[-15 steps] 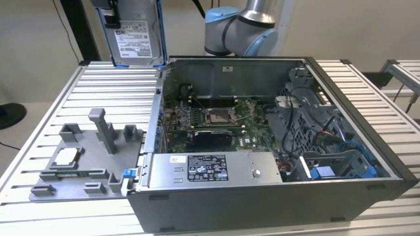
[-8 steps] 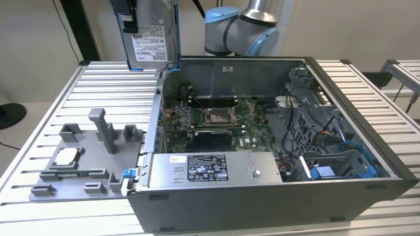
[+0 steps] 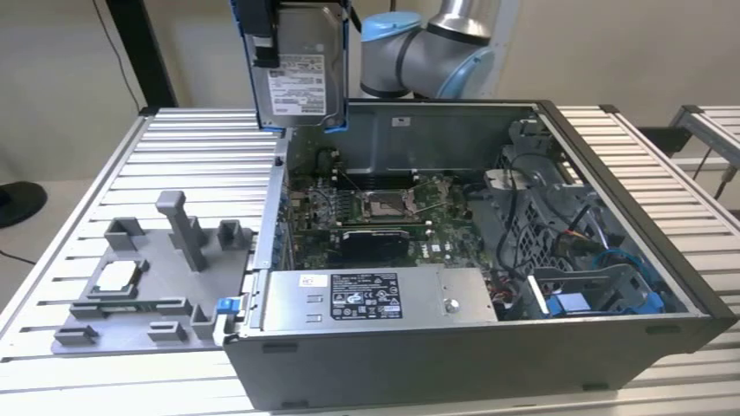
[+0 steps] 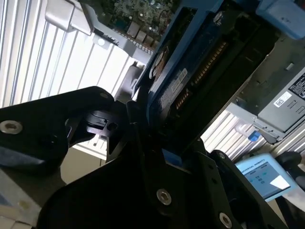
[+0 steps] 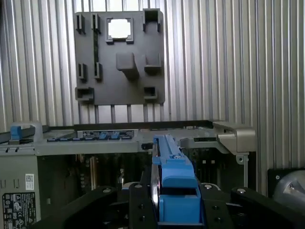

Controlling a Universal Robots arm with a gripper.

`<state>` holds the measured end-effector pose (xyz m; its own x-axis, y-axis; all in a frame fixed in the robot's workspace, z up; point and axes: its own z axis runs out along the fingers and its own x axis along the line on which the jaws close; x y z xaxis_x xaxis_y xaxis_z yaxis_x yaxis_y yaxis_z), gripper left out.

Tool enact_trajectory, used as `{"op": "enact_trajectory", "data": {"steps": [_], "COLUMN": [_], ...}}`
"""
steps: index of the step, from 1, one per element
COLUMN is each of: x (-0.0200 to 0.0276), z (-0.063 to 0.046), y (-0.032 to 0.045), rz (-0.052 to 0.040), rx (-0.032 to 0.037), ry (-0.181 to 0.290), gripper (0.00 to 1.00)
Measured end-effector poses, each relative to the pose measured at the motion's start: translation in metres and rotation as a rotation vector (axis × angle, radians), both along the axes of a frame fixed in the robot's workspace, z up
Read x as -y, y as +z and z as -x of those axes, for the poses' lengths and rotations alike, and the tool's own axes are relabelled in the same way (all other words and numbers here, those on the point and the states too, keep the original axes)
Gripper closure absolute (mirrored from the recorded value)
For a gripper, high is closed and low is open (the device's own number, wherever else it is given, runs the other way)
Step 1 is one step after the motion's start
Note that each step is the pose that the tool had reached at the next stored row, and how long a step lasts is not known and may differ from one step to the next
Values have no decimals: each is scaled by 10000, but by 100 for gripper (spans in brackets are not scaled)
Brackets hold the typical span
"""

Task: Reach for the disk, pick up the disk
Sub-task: 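Pick up the disk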

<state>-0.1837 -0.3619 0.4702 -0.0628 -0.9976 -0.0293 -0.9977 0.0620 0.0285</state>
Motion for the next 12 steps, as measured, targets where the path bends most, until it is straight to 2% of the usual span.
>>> {"op": "enact_trajectory", "data": {"steps": [12], "x": [0], "z": [-548], "y": [-118], "rz": [0], "rx": [-8], "ry": [0], "gripper": [100]}}
